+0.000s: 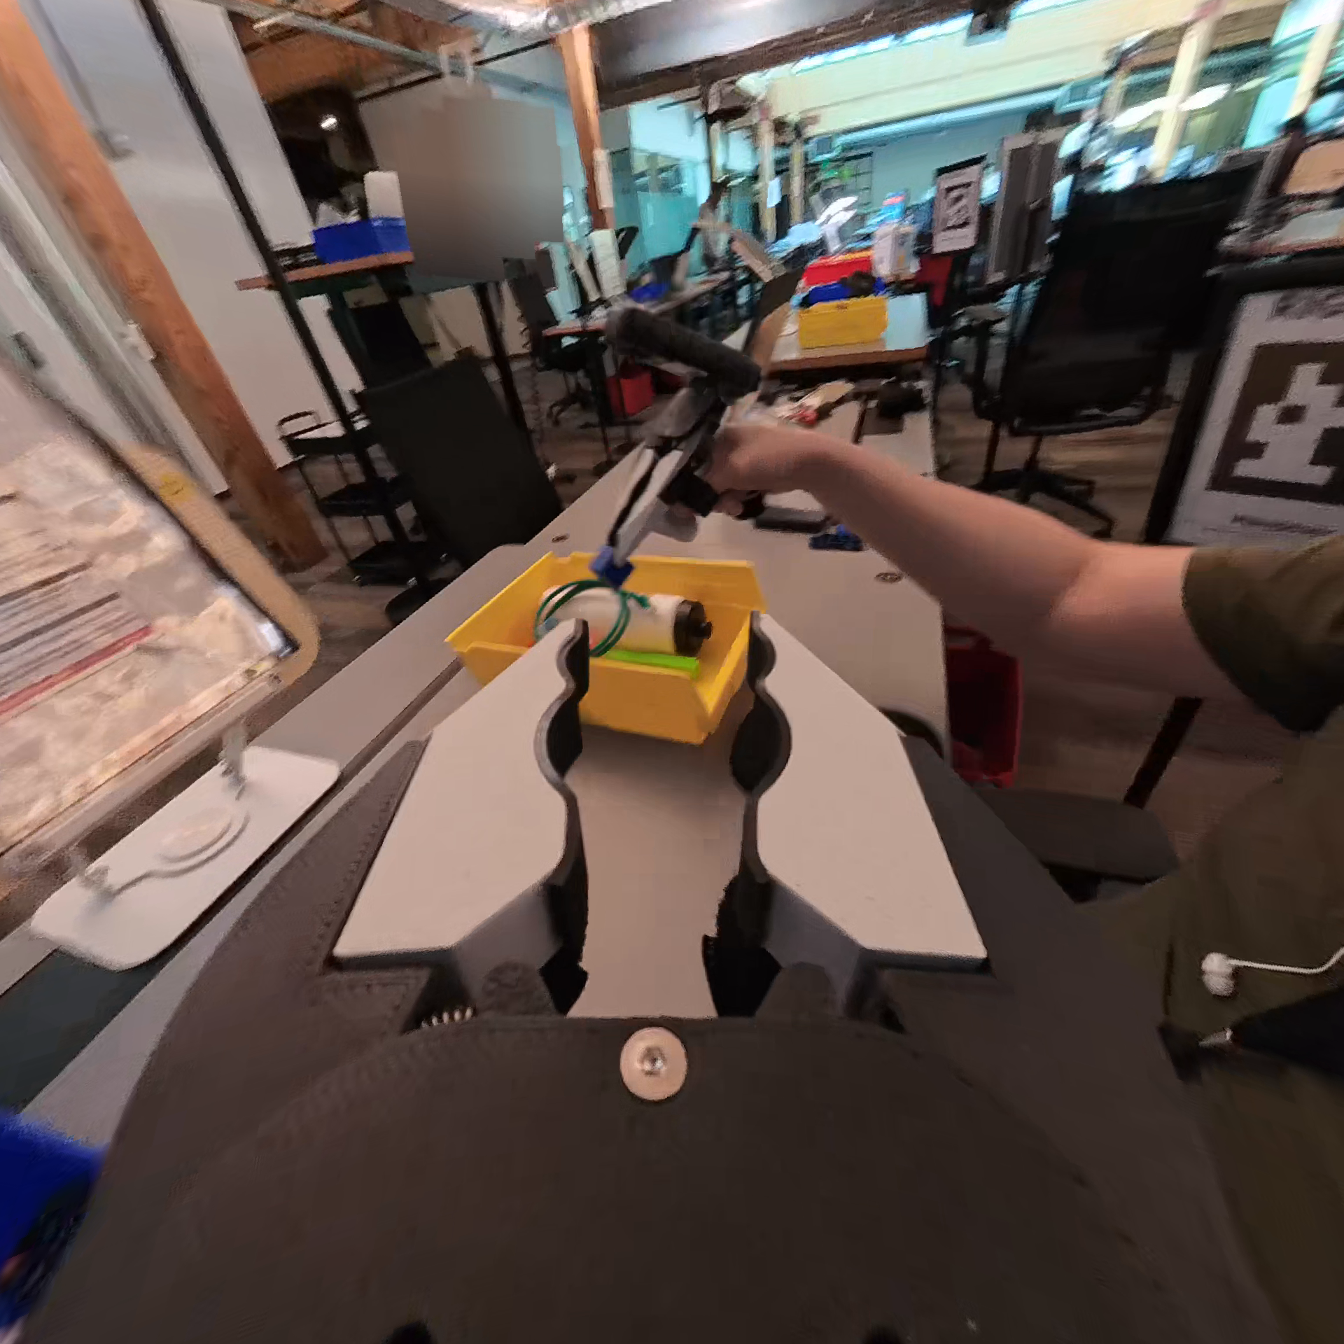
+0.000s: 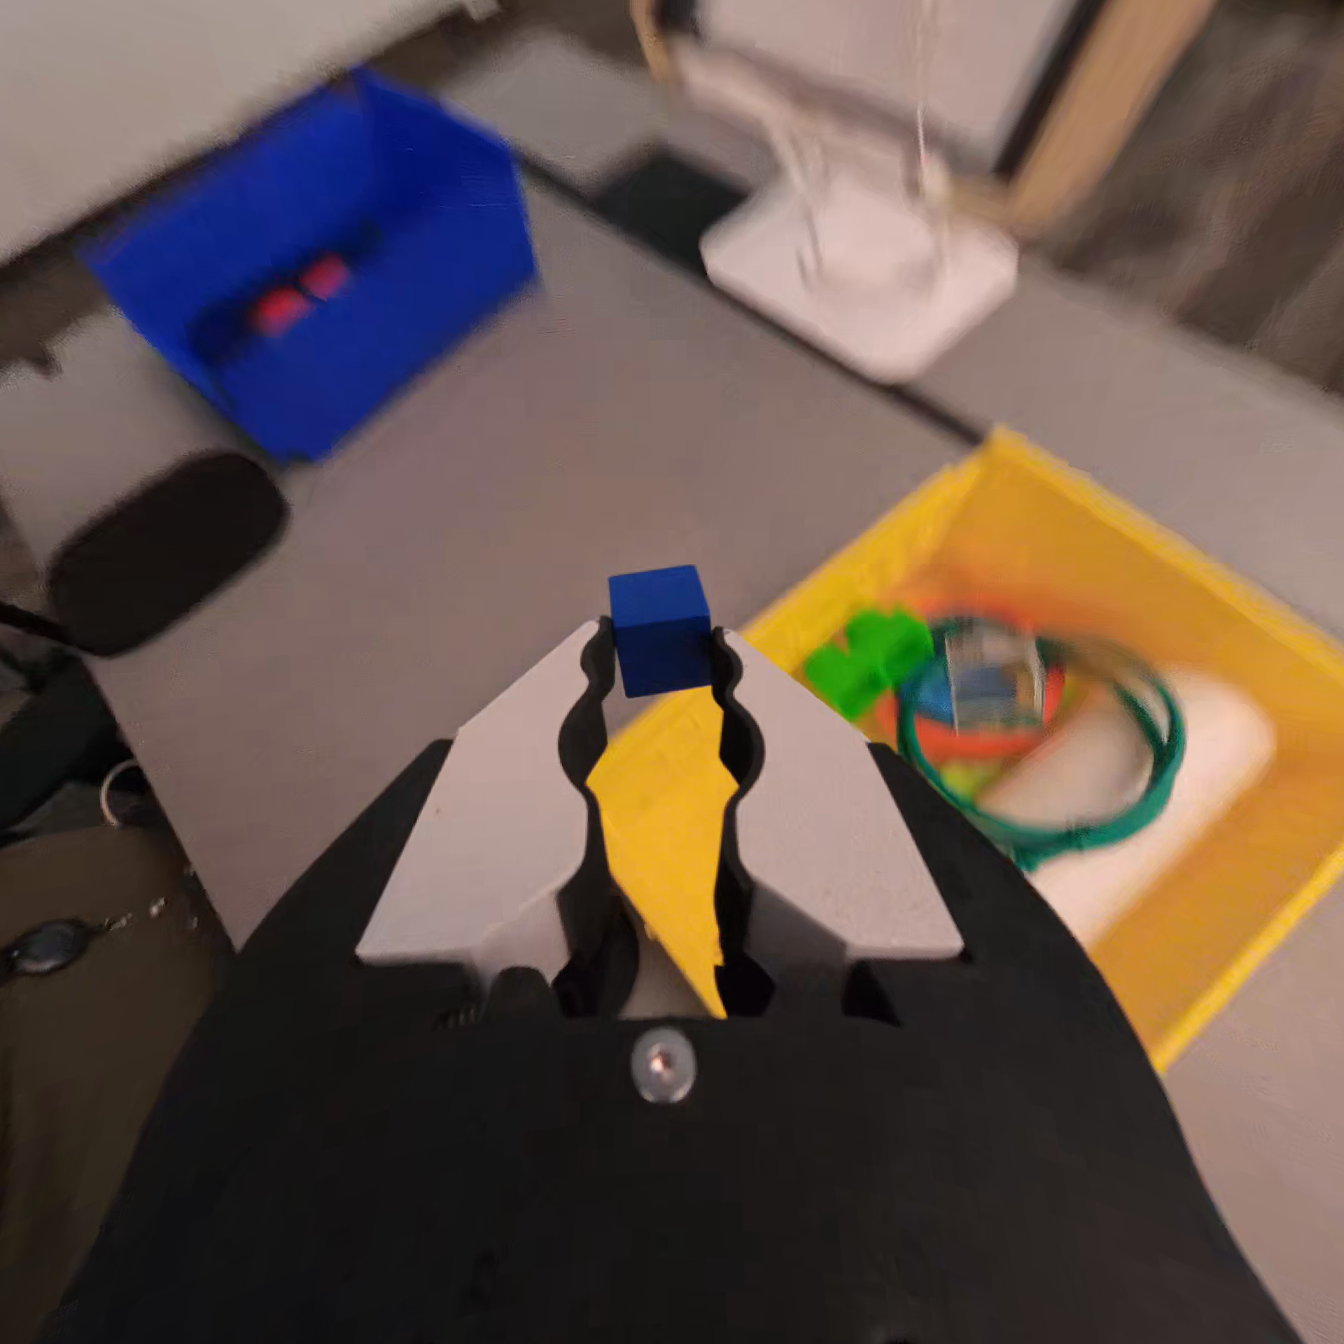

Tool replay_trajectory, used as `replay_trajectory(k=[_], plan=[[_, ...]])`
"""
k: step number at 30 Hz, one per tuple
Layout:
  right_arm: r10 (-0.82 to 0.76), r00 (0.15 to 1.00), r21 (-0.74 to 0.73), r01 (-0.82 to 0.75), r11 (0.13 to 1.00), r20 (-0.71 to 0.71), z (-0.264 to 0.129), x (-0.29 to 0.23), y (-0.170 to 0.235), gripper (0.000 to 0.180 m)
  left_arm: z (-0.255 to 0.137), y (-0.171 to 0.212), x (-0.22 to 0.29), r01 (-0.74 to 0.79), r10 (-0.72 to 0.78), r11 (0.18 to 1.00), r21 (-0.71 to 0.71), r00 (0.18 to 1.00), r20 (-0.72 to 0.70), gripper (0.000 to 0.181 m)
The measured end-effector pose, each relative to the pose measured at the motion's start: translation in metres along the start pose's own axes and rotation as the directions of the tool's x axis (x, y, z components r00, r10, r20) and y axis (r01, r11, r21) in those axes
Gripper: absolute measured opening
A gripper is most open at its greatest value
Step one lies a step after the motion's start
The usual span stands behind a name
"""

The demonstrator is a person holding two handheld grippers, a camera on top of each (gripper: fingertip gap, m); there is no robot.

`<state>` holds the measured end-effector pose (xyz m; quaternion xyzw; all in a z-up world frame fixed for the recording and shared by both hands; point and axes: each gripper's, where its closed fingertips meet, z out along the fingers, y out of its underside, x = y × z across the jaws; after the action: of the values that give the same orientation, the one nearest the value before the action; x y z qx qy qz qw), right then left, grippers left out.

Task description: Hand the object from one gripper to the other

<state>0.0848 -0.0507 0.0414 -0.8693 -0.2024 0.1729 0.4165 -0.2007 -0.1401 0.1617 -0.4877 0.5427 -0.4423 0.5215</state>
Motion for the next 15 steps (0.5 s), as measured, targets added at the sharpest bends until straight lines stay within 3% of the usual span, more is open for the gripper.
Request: replay_trajectory(k=[3, 5, 10, 15], plan=[[0.123, 0.988, -0.334, -0.148, 0.931, -0.096, 0.033, 0.049, 0.073, 0.025, -0.022, 0.019, -0.022, -0.003, 0.013, 0.997, -0.074, 0.991, 0.134, 0.041], [0.141, 0.978, -0.454, -0.198, 0.869, -0.156, 0.049, 0.068, 0.105, 0.025, -0.037, 0.03, -0.033, 0.021, 0.0, 0.994, -0.106, 0.981, 0.196, 0.041], [0.064, 0.966, -0.6, -0.208, 0.772, -0.252, 0.07, 0.092, 0.148, 0.025, -0.078, 0.053, -0.053, 0.13, -0.089, 0.983, -0.133, 0.956, 0.278, 0.041], [0.032, 0.962, -0.617, -0.199, 0.761, -0.27, 0.079, 0.1, 0.159, 0.026, -0.116, 0.077, -0.084, 0.211, -0.135, 0.964, -0.162, 0.913, 0.384, 0.039]])
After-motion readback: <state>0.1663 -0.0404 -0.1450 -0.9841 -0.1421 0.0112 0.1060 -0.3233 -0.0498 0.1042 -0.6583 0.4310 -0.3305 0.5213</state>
